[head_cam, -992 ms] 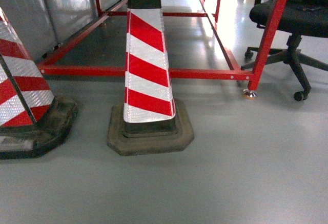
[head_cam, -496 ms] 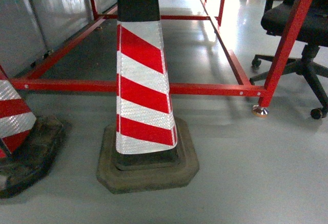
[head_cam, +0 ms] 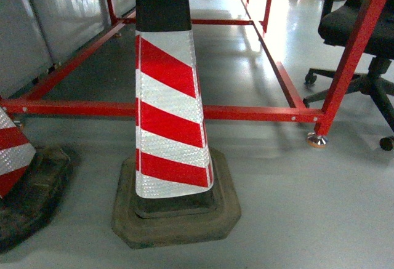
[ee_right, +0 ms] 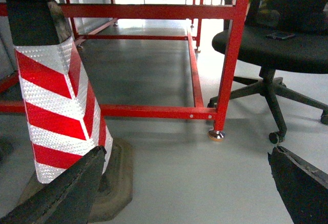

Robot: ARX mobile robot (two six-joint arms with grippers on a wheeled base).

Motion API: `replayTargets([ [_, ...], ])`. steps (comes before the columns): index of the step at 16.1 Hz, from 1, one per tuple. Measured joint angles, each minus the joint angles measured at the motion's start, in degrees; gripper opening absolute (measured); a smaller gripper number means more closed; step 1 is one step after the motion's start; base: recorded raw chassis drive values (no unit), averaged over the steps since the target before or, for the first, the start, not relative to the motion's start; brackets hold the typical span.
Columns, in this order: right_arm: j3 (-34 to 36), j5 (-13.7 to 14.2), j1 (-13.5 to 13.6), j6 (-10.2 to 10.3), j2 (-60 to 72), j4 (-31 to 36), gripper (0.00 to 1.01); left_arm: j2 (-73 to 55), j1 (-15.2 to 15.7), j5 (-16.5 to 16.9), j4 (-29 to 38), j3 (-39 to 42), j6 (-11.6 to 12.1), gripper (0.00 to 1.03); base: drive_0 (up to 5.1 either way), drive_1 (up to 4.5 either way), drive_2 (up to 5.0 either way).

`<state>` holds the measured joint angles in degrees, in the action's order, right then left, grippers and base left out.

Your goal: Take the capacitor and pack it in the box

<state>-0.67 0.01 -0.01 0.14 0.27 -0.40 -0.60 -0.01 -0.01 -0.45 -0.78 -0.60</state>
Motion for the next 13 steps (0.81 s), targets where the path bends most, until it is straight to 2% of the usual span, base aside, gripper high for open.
replayTargets([
  [13,0.0,0.0,0.0,0.0,0.0,0.1,0.98,0.0,0.0,0.0,0.0,0.0,0.6,0.44,0.0,0.0,0.0],
])
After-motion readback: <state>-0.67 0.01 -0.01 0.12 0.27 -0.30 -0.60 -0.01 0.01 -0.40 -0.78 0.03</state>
